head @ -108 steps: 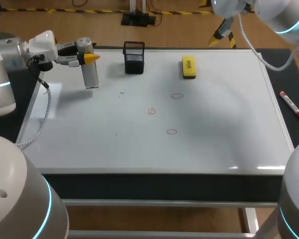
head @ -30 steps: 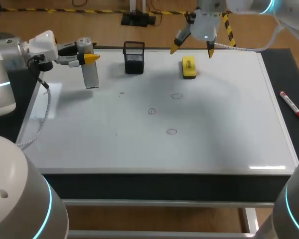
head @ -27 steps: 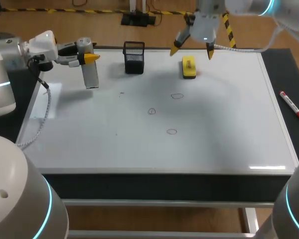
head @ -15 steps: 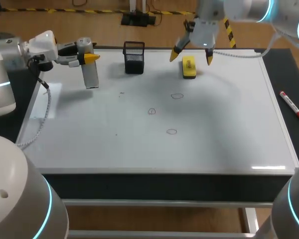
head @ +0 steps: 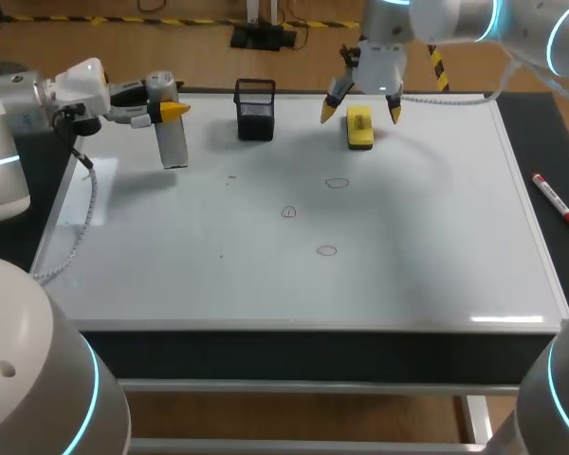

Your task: Pick up the inspection probe, press it on each red-marked spot on the whiteboard one by one, put down the probe, pick up the eraser, and wipe off all the red marks.

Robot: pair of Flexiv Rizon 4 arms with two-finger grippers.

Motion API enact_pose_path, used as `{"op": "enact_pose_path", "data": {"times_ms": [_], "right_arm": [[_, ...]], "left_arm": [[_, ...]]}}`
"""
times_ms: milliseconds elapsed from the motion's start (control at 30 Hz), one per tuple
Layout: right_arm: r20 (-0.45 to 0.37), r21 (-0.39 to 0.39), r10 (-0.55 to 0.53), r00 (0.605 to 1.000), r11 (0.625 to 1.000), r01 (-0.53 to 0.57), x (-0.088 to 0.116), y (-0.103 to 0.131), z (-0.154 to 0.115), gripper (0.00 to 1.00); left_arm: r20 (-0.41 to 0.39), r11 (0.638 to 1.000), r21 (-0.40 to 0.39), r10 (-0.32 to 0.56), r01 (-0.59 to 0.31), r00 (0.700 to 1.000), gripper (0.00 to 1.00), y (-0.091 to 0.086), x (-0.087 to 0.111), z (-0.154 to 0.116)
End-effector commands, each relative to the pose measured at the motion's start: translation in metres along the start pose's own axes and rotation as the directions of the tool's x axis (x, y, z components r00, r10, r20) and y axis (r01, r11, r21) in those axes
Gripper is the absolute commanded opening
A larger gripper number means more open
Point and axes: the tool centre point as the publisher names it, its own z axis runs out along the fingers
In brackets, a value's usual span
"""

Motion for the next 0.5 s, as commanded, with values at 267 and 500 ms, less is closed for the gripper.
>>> {"op": "enact_pose_path", "data": {"times_ms": [267,500], "right_arm": [[0.002,-0.030,0.028,1.000,0.999,-0.028,0.0046,-0.0090,0.0091,1.00],[-0.007,-0.032,0.041,0.999,0.999,-0.041,0.0082,-0.0092,0.0107,0.00]], "left_arm": [[0.002,1.000,0.000,0.002,-0.002,1.000,0.00,-0.0008,0.0007,0.0001],[0.002,1.000,0.000,0.002,-0.002,1.000,0.00,-0.0008,0.0007,0.0001]]}}
